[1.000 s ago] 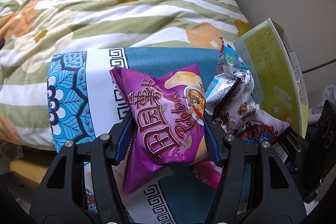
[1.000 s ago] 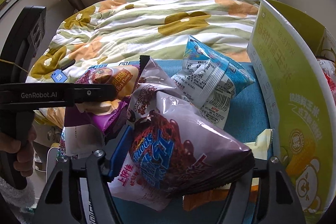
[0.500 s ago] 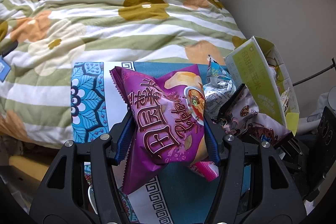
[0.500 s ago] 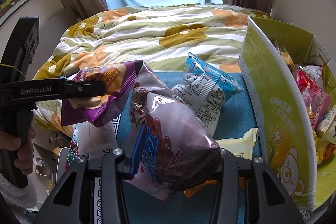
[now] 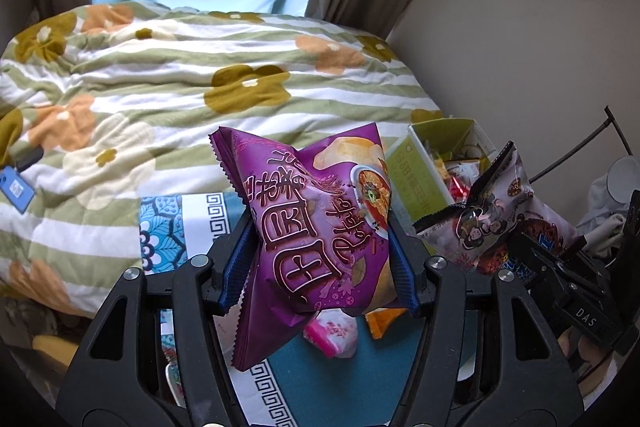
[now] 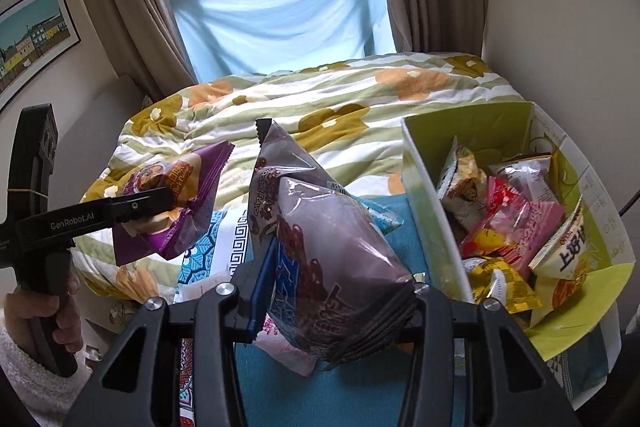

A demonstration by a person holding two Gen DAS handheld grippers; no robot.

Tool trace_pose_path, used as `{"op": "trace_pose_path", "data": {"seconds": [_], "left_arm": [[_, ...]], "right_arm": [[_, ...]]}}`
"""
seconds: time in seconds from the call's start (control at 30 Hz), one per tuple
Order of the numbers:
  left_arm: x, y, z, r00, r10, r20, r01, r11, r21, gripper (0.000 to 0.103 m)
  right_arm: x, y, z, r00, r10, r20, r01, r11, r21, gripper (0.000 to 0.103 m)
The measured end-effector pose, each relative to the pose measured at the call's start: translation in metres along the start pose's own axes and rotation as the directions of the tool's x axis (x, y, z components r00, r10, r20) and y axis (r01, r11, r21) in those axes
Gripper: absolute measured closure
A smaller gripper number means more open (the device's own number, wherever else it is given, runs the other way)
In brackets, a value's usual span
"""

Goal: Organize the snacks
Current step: 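Carry both bags over the cardboard box and open both tools to drop them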

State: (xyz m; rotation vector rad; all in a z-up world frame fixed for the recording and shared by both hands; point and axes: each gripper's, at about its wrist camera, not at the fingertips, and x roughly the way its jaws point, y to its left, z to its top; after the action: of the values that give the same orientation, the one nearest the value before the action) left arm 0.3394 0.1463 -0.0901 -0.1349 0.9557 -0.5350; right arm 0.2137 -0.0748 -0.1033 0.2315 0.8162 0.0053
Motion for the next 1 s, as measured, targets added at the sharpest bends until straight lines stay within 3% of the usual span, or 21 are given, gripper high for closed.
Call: {"op": "trace_pose_path", "data": {"seconds": [0.33,0.7,0.77,0.83,0.87,1.0], "left_arm": [[0.032,-0.125,0.027,0.997,-0.051,0.064,0.049,0.998,0.037,0.046],[0.138,-0.24,0.027,1.0,-0.002,0.019,0.002,1.0,0.015,0.046],[0.156,-0.25,0.024,1.0,0.021,0.007,-0.021,1.0,0.003,0.041],[0.17,-0.259,0.02,0.998,0.064,-0.007,-0.064,0.998,-0.009,0.009],[0.171,-0.262,0.018,0.997,0.079,-0.003,-0.079,0.997,-0.018,0.003],[0.168,-0.261,0.007,0.995,0.1,-0.011,-0.1,0.994,-0.036,0.001]], "right_arm": [[-0.06,-0.078,0.048,0.99,-0.047,0.134,0.047,0.999,-0.002,0.062],[-0.064,-0.189,0.089,0.991,-0.025,0.132,0.031,0.999,-0.043,0.062],[-0.059,-0.206,0.094,0.993,-0.021,0.117,0.028,0.998,-0.062,0.062],[-0.052,-0.22,0.098,0.996,-0.007,0.093,0.014,0.997,-0.074,0.062],[-0.048,-0.227,0.1,0.997,-0.003,0.082,0.01,0.997,-0.082,0.062],[-0.032,-0.249,0.105,0.999,0.012,0.045,-0.008,0.996,-0.088,0.062]]}}
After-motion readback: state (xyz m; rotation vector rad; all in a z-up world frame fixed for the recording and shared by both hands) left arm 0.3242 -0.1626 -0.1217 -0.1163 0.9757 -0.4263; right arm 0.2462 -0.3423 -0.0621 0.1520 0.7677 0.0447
